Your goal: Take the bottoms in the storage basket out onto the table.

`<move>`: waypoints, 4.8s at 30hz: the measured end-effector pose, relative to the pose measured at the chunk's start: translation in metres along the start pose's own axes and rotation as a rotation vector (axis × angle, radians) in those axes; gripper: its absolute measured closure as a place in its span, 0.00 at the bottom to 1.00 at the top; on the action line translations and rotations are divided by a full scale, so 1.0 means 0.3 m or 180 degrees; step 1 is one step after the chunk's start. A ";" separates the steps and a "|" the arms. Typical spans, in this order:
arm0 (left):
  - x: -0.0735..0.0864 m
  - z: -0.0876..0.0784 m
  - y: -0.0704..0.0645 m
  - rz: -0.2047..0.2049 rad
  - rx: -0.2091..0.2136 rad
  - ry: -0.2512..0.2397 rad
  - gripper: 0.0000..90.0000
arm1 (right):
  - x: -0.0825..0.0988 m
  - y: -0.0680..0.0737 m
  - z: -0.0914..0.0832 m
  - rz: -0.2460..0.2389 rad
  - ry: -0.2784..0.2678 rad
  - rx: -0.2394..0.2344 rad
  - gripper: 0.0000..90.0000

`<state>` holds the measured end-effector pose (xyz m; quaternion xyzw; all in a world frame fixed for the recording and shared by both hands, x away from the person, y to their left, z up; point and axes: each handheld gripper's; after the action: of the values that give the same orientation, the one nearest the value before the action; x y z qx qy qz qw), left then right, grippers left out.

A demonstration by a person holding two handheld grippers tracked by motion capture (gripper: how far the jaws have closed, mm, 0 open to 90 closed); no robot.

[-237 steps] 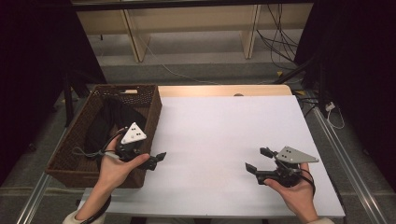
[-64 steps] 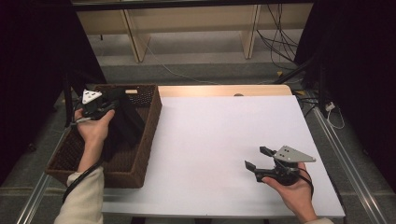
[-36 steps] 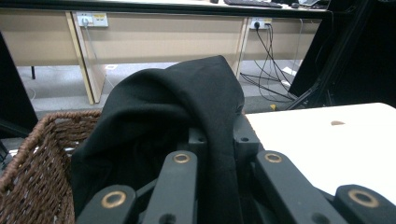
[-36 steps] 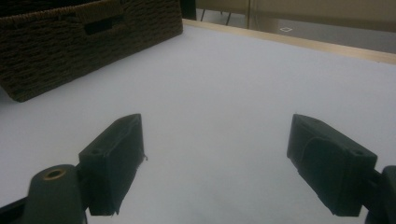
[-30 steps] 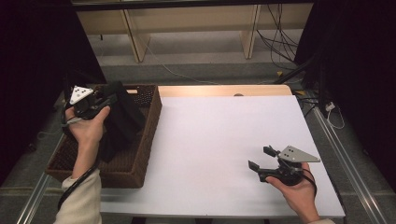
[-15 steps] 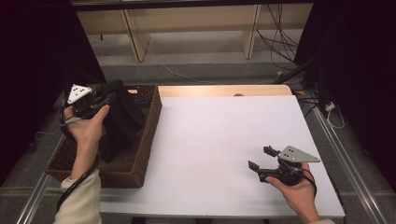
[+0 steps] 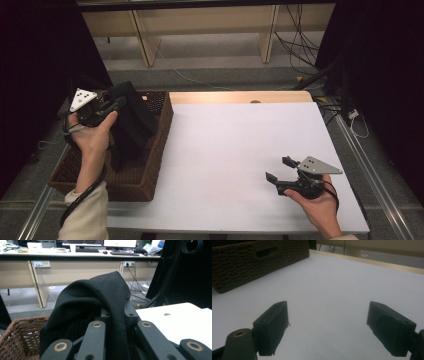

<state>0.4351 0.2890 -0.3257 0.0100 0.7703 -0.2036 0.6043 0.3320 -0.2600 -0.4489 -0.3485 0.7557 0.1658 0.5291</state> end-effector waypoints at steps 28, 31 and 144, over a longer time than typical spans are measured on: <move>-0.039 -0.038 -0.061 0.0071 0.0246 -0.0194 0.91 | -0.003 0.006 0.001 -0.0055 0.0059 0.0025 0.21; -0.041 -0.040 -0.065 0.0069 0.0259 -0.0202 0.91 | -0.002 0.006 0.001 -0.0054 0.0062 0.0026 0.21; -0.112 -0.146 -0.284 0.0403 0.0949 -0.0410 0.90 | 0.000 0.005 0.002 -0.0051 0.0052 0.0023 0.21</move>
<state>0.3812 0.2331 -0.2604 0.1349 0.6891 -0.2773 0.6558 0.3314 -0.2587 -0.4492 -0.3540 0.7578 0.1560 0.5254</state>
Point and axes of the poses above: each handheld gripper's, and its own axes: z roughly forward along the jaws, x roughly out of its underside, y roughly to its left, and after that the axes turned 12 degrees about -z, right-handed
